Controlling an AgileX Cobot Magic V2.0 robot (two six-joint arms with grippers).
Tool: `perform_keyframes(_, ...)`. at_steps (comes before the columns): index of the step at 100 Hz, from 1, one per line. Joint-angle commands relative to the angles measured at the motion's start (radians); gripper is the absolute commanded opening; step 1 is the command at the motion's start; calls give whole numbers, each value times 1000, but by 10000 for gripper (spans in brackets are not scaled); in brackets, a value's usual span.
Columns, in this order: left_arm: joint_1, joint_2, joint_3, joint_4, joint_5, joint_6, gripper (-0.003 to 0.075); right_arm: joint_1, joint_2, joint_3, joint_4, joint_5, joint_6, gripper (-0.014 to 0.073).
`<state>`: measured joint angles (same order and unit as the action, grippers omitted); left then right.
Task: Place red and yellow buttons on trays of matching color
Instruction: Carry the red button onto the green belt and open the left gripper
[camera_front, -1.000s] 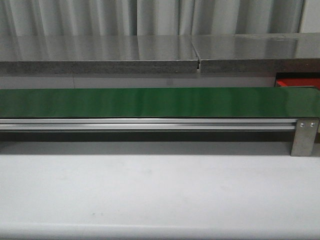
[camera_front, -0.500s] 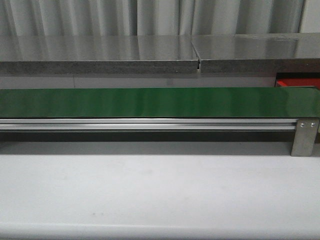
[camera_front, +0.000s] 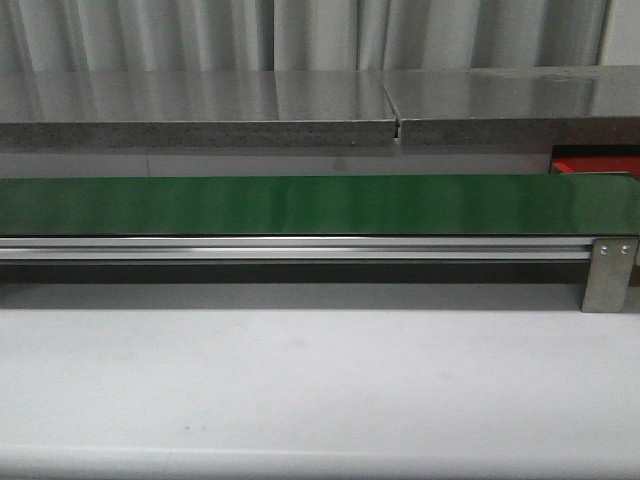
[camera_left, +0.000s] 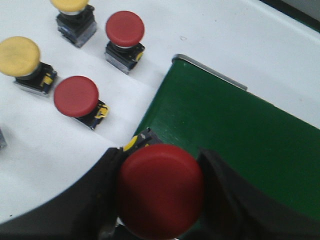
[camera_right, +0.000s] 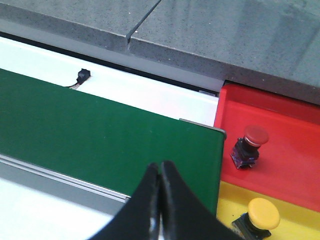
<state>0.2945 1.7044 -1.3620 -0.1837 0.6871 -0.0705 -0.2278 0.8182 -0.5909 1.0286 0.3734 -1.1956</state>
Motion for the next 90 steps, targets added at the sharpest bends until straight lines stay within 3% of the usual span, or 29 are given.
perform_keyframes(1,-31,-13,-34,-15,-46,5,-20,0,-12,-26,26,-30,-4,-68)
perform_keyframes(53,-84,64,-37,-17,-47,34,8,0,-12,-26,27,-30,-4,-68)
perform_keyframes(58,-84,64,-37,-23,-43,49,65,0,-12,-26,27,-30,-4,-68)
perform_keyframes(65,-84,64,-37,-49,-41,76,203,0,-12,-26,27,-30,-4,-68)
perform_keyframes(77,-84,64,-38,-124,-42,142,558,0,-12,-26,27,-30,-4,-68)
perform_keyframes(83,-84,64,-47,-151,-37,162,690,0,-12,-26,27,-30,-4,-68)
perform_keyframes(90,-84,64,-65,-155,-28,164,708,0,-12,-26,27,-30,-4,-68)
